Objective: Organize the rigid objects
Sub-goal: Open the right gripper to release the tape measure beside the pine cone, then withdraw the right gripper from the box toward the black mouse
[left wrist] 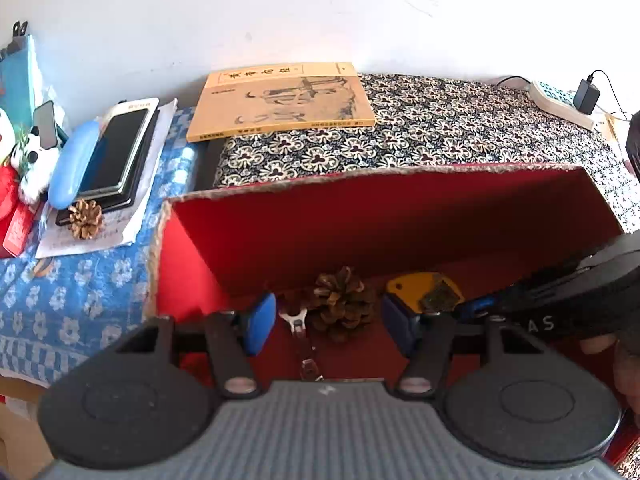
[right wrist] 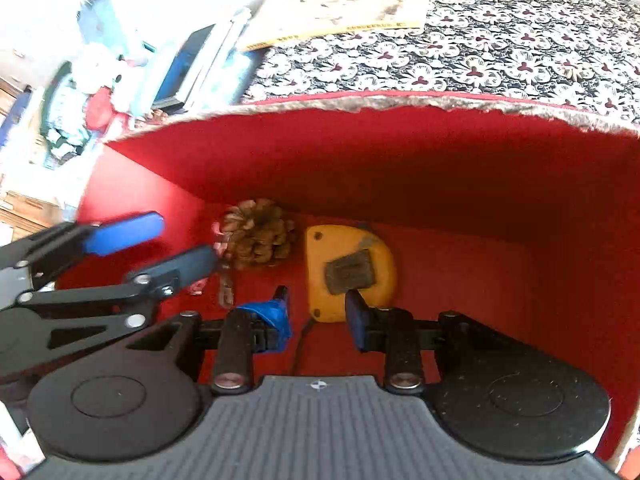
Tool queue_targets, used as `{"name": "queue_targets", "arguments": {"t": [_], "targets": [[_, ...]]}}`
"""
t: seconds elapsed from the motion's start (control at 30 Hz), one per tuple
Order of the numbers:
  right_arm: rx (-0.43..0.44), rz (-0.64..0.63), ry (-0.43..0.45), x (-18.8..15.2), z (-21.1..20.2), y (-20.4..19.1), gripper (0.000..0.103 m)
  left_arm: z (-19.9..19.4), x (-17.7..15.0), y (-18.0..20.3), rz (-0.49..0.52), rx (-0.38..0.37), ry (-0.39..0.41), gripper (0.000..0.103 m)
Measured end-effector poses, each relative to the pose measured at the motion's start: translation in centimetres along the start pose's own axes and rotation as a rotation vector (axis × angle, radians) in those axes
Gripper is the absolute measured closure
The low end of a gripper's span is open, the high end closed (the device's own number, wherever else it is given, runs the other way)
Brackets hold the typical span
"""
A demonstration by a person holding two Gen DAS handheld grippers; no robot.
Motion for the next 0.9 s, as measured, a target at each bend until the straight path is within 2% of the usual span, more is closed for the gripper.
{"name": "queue_targets", "arguments": {"t": [0.2,0.37,0.57,0.77,0.9], "targets": [[-0.015,0.023,0.039,0.2,-0.6,0.1,0.089,-0.1,0.0,0.0,0.001,0.009,0.009,0.039],[-0.087,-0.001,0.12,0.1,-2.9,-1.0,0.089,-0.3,0.0,0.0,0.002,0.013,0.022,0.039],[-0.127,0.026,0.219,-1.0,-5.1,-1.3,0.089,-0.7,0.1,0.2,0.015,0.044,0.051,0.039],[-0.144,0.01,0.328,-2.4,-7.2,-2.7,0.089,-1.4,0.2,-0.1,0.007,0.071,0.085,0.04],[-0.125,-0.002,0.378,-3.1,-8.6,-3.7,0.089,-3.3,-0.2,-0.3,-0.001,0.102,0.105,0.04]]}}
Point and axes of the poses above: each gripper's, at about its wrist camera, not at the fingertips, and z roughly the way its jaws point, y to its right, x to its top, the point moved 7 cm from there along z, roughly the way its jaws point, and after that the axes turned 13 degrees about x, right-handed, at the moved point
